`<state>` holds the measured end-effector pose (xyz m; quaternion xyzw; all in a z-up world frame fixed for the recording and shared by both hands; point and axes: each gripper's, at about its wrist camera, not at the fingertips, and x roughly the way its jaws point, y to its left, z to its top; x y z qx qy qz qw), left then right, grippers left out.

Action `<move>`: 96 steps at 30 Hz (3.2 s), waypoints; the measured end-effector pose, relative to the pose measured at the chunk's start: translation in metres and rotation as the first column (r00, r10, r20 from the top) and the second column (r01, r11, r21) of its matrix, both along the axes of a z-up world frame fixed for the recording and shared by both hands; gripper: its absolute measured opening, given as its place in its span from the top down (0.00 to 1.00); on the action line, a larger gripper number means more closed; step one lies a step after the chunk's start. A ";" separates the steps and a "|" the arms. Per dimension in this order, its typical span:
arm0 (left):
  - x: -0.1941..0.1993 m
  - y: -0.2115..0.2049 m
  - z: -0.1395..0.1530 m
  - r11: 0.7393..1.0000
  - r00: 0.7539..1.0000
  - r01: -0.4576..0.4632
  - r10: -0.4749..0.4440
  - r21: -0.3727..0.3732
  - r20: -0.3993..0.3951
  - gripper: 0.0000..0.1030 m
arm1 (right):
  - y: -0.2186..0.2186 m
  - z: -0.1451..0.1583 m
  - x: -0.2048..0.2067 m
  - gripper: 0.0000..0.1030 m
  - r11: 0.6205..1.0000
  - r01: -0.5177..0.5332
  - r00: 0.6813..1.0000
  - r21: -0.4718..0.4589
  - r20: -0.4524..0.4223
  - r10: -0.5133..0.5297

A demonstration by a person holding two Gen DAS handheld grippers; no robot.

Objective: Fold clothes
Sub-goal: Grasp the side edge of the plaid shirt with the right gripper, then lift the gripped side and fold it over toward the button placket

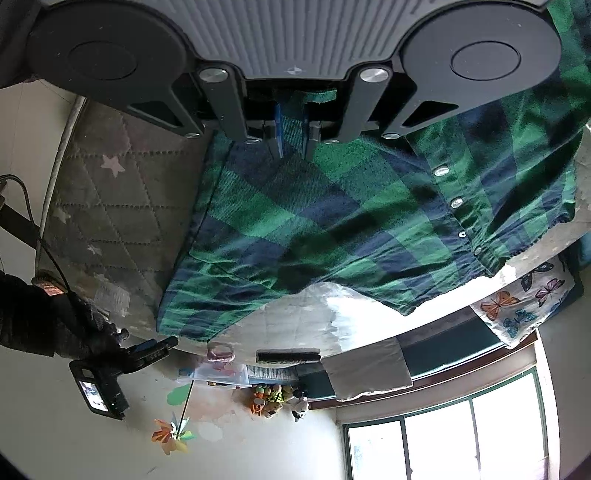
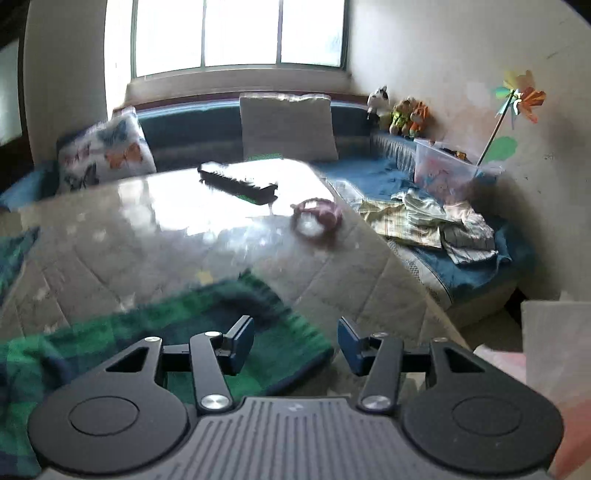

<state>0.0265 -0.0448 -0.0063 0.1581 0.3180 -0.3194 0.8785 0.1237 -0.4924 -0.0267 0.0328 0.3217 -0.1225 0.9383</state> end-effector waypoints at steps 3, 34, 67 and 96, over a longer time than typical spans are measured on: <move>0.002 0.000 0.003 1.000 1.000 -0.011 0.011 -0.006 0.002 0.88 | -0.006 -0.005 0.006 0.50 1.000 0.007 0.999 0.029 -0.040 -0.006; 0.009 0.041 0.015 0.976 0.978 -0.202 0.205 -0.085 0.030 0.71 | 0.135 0.125 -0.030 0.92 0.909 -0.414 0.901 0.043 0.162 0.403; -0.027 0.128 0.013 0.911 0.923 -0.378 0.384 -0.164 0.005 0.65 | 0.351 0.132 -0.072 0.76 0.490 -0.865 0.499 0.109 0.084 0.862; 0.019 0.126 0.013 0.895 0.904 -0.423 0.427 -0.143 -0.004 0.72 | 0.279 0.042 -0.013 0.76 0.681 -0.720 0.674 0.136 -0.098 0.732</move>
